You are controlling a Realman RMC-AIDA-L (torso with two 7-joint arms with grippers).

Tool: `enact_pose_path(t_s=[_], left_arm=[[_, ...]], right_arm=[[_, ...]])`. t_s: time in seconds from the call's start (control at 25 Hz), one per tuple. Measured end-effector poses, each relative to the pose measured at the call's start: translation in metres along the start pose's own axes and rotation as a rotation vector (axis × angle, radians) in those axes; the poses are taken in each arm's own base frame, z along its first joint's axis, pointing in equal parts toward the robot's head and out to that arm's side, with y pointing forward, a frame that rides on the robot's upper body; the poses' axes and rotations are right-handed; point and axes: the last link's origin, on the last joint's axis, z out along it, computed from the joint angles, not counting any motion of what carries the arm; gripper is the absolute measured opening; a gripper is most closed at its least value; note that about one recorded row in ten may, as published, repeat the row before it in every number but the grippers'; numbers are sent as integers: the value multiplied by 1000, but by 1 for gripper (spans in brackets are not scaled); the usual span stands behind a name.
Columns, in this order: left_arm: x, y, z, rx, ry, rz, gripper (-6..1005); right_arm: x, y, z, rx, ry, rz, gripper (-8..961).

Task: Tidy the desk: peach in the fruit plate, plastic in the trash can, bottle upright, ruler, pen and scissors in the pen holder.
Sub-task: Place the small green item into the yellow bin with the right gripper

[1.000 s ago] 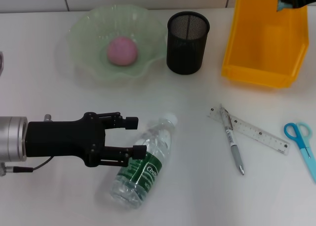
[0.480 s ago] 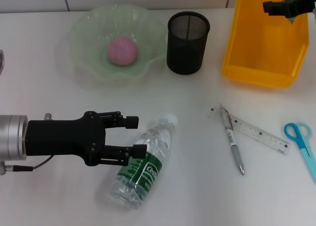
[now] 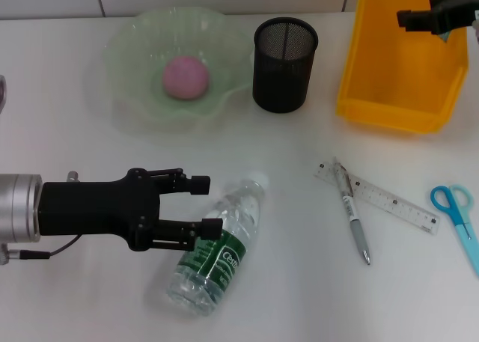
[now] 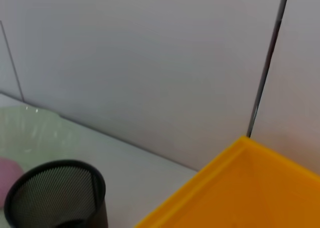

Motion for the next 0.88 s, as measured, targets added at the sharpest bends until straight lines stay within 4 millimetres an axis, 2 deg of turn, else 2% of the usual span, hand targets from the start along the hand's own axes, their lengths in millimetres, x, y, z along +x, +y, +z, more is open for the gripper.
enact_pose_path(t_s=[0.16, 0.44, 0.88], left_arm=[[-1, 0, 0, 1, 0, -1, 763], [-1, 0, 0, 1, 0, -2, 760], [-1, -1, 0, 6, -2, 0, 756]], right_arm=[[8, 2, 6, -11, 9, -6, 633], [20, 0, 9, -22, -17, 29, 801], [35, -4, 7, -7, -30, 54, 802]])
